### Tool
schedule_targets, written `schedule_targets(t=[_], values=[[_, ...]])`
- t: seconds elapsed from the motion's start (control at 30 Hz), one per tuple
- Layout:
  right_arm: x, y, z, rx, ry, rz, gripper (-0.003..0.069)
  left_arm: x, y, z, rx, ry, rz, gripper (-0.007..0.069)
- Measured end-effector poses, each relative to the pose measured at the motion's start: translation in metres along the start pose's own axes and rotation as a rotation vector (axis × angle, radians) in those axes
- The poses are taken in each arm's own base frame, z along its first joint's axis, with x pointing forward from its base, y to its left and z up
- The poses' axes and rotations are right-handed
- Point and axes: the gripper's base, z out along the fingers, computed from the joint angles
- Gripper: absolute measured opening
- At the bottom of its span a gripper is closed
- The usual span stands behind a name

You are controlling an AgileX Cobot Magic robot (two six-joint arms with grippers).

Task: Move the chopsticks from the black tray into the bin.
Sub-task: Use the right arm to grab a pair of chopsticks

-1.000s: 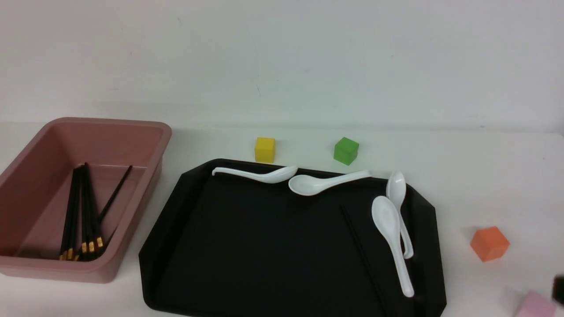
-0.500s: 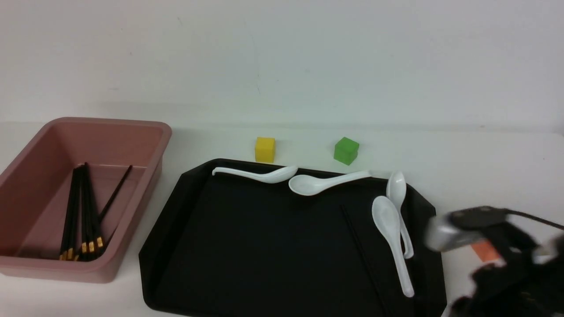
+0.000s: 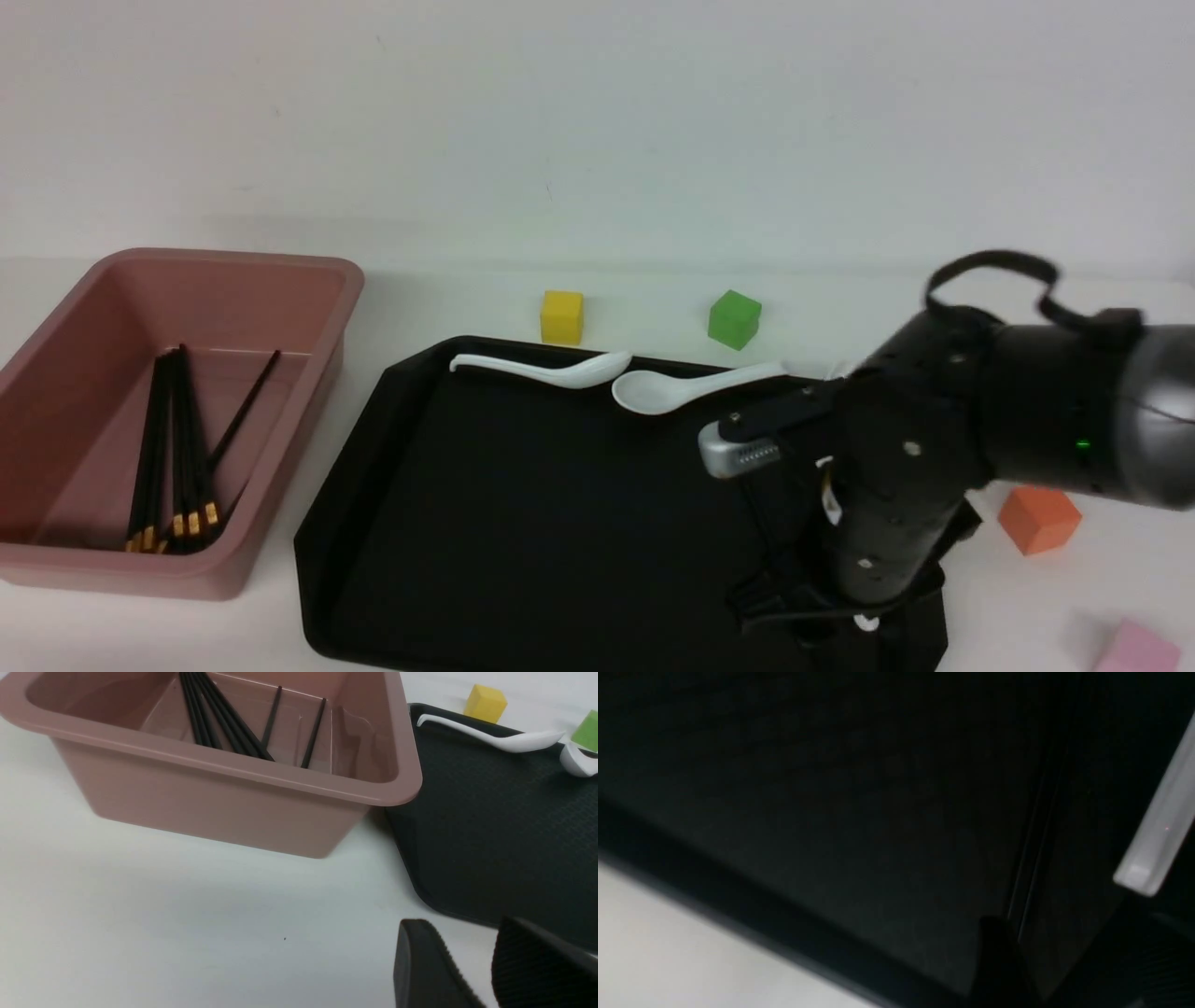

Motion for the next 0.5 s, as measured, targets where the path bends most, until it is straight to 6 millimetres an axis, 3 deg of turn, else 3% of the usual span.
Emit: schedule_targets(t=[0.37,0.5], values=[[-0.005,0.004,0.04,0.025,0.053,0.037,0.0416,0.0,0.0,0.0,0.0,0.0,0.0,0.0239],[-0.006,0.006,0.041,0.016,0.054,0.05,0.0382,0.0,0.0,0.0,0.0,0.0,0.0,0.0239]])
